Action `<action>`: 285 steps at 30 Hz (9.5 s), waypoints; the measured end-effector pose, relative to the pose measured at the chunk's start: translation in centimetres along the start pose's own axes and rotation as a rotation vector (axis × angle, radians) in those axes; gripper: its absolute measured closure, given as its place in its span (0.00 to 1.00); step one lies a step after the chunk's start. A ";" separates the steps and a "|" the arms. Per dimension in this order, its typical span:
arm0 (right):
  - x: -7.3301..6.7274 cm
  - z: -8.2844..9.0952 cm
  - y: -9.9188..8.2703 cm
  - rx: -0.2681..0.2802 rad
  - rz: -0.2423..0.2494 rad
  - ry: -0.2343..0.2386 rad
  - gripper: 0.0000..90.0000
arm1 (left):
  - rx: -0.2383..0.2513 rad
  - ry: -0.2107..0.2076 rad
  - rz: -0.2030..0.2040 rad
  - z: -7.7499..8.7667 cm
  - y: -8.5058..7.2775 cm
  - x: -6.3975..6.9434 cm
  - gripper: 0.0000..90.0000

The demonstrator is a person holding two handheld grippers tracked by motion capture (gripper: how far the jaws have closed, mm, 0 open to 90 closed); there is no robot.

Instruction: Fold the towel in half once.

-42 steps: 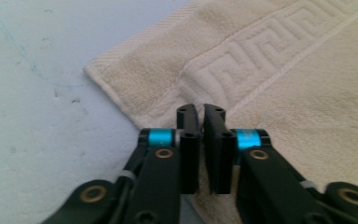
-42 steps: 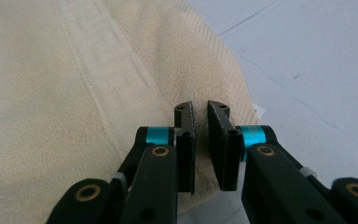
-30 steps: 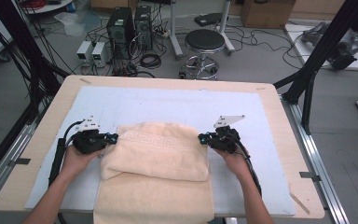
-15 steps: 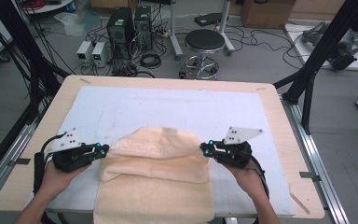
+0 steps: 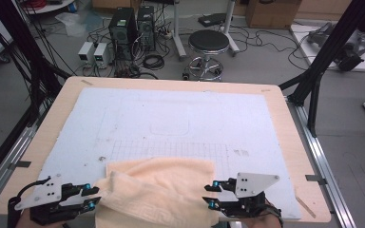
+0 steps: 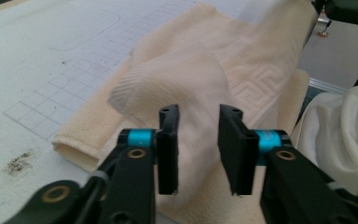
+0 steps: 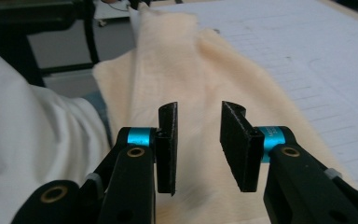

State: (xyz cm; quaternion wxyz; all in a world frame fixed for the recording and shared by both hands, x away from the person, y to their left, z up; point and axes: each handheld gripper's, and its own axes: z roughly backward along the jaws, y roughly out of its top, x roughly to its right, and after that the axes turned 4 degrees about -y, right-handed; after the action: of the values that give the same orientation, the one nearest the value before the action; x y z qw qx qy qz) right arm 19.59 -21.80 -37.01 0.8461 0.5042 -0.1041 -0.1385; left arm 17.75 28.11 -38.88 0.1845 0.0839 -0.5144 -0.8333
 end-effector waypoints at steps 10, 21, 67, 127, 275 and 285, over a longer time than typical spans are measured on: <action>6.0 -3.6 -1.0 -0.083 -0.037 -0.095 0.65 | 0.016 0.087 0.075 -3.0 0.8 -5.6 0.69; 8.4 -6.3 -2.4 -0.193 -0.047 -0.098 0.60 | -0.107 0.126 0.130 -7.0 0.7 -9.3 0.69; 21.4 -7.3 -0.2 -0.191 -0.195 -0.356 0.93 | -0.090 0.371 0.199 -13.5 5.4 -18.7 0.92; 7.4 -5.1 -4.0 -0.213 -0.020 -0.029 0.94 | -0.108 -0.037 -0.020 -7.6 1.2 -4.5 0.93; 4.3 -4.3 -4.1 -0.137 -0.009 0.049 0.62 | -0.033 -0.025 0.029 -3.1 0.5 -3.1 0.55; 3.6 -4.4 -5.1 -0.197 0.019 0.061 0.63 | -0.080 0.004 0.045 -4.2 0.0 -3.9 0.67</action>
State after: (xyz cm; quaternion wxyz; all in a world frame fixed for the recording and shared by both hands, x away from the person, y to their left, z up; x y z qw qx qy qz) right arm 23.68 -21.69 -43.41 0.8956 0.4215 -0.0689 -0.1245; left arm 22.74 26.14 -40.97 0.2075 0.0664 -0.4822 -0.8486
